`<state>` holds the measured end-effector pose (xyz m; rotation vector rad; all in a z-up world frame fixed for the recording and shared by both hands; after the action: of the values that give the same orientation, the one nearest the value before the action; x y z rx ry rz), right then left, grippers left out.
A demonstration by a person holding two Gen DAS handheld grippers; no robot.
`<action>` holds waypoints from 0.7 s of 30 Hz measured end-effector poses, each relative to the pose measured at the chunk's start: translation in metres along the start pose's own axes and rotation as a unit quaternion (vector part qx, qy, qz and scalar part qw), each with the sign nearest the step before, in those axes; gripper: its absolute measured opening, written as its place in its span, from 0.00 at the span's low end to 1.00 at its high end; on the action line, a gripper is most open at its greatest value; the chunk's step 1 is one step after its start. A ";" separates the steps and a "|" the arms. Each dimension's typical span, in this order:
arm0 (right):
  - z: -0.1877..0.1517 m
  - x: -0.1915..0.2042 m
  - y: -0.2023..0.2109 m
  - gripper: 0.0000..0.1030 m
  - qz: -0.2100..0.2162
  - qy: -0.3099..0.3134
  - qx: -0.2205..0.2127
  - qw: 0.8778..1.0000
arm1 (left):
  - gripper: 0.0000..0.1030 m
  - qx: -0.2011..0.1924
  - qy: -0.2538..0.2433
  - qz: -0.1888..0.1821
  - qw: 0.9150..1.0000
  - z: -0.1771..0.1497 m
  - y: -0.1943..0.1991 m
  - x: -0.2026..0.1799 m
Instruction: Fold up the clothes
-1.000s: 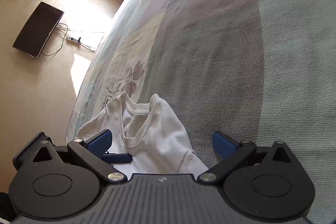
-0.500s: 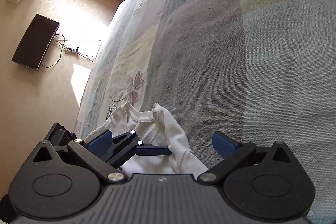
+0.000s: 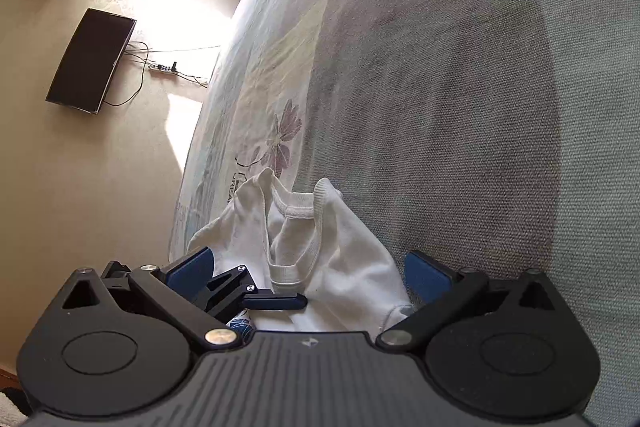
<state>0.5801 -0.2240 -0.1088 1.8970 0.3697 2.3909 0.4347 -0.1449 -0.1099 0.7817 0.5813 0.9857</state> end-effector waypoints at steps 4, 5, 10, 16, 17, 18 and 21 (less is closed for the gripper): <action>-0.001 0.002 -0.009 1.00 -0.006 0.004 0.009 1.000 | 0.99 -0.001 -0.005 0.009 1.000 0.002 -0.002 -0.004; -0.004 0.003 -0.007 1.00 -0.005 0.004 0.015 1.000 | 0.99 -0.002 -0.006 0.012 1.000 0.002 -0.003 -0.005; -0.025 0.000 0.013 1.00 0.029 -0.018 0.031 0.999 | 0.99 -0.009 -0.002 0.015 1.000 0.000 -0.003 -0.001; 0.004 0.000 -0.008 1.00 0.013 -0.020 0.012 1.000 | 0.99 -0.013 0.021 0.004 1.000 0.000 -0.001 0.005; 0.004 0.001 -0.011 1.00 0.007 -0.017 0.014 1.000 | 0.99 -0.013 0.022 0.005 1.000 0.000 0.000 0.005; 0.002 0.002 -0.013 1.00 0.002 -0.015 0.018 1.000 | 0.99 -0.013 0.021 0.006 1.000 0.000 0.000 0.004; -0.015 0.004 -0.005 1.00 0.009 -0.019 0.044 0.999 | 0.99 -0.016 0.021 0.006 1.000 0.000 0.000 0.004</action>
<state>0.5645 -0.2204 -0.1094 1.9884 0.4635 2.3833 0.4369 -0.1410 -0.1107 0.7379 0.5971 1.0225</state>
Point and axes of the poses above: each gripper's, at about its wrist camera, not at the fingertips, and y roughly against the way its jaws point, x to its left, z to its top, the point moved 9 cm from there along -y, roughly the way its jaws point, and after that the axes turned 15 degrees about z, right-handed, at the moved point
